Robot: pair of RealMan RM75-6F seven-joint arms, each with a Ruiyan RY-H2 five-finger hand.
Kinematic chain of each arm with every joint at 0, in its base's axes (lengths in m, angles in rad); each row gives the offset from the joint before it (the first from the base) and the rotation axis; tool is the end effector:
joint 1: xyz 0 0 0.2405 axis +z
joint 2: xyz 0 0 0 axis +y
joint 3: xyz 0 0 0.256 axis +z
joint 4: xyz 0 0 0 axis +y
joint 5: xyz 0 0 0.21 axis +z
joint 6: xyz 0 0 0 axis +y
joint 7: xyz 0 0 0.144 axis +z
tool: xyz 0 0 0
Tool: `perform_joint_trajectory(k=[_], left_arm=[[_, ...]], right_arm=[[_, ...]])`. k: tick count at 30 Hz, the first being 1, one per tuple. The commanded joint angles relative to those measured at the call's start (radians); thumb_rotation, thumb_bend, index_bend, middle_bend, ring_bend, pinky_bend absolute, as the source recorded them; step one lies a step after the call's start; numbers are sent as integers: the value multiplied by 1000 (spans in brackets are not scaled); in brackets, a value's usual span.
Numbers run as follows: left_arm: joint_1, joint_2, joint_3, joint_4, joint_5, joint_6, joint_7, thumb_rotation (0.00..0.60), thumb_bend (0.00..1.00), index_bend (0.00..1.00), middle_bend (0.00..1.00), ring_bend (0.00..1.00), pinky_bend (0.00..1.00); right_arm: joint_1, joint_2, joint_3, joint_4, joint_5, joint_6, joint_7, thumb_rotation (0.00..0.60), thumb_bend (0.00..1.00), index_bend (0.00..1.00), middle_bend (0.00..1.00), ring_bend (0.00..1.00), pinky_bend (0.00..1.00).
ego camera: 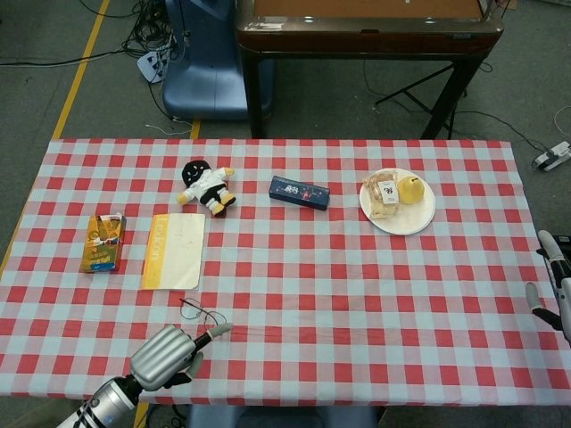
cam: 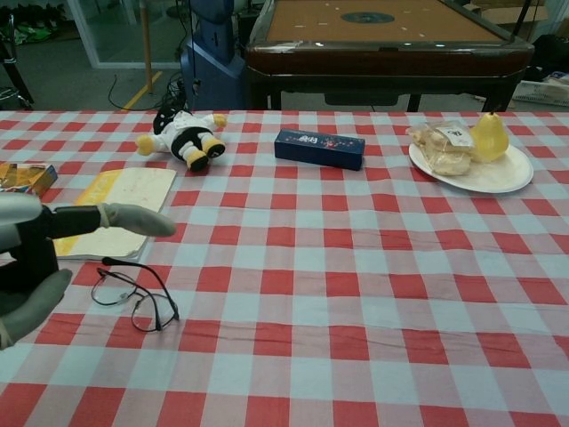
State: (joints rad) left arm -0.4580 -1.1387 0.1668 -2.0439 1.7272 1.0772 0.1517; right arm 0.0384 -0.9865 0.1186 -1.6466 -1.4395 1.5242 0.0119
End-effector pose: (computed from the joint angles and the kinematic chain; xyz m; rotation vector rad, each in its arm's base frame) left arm -0.1501 0.1675 0.0546 -2.2063 -1.0813 -1.0662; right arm -0.3187 -0.1797 0.2169 1.2762 -0.8032 0.8572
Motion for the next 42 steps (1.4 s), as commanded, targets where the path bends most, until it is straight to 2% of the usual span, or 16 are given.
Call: perform_joint_trajectory(k=[1, 7, 13, 33, 42], left_arm=[[-16, -6, 12, 0, 4, -40, 12, 600, 780, 115, 1000, 958, 967], [-27, -50, -7, 24, -72, -101, 60, 600, 779, 115, 1000, 956, 967], [-23, -81, -27, 44, -141, -113, 86, 600, 779, 102, 1000, 955, 967], [-31, -161, -83, 177, -319, -148, 29, 600, 779, 77, 1000, 953, 967], [-53, -183, -98, 229, -382, -206, -38, 600, 778, 76, 1000, 953, 967]], right_arm=[[0, 0, -1, 0, 2, -2, 0, 600, 410, 1, 277, 204, 178], [-1, -1, -1, 3, 6, -3, 1, 600, 410, 1, 277, 204, 177], [-1, -2, -2, 4, 9, -6, 0, 600, 410, 1, 277, 204, 178], [-1, -5, -1, 4, 12, -6, -3, 600, 410, 1, 277, 204, 178], [0, -3, 0, -3, 10, -4, -9, 600, 410, 1, 277, 204, 178]])
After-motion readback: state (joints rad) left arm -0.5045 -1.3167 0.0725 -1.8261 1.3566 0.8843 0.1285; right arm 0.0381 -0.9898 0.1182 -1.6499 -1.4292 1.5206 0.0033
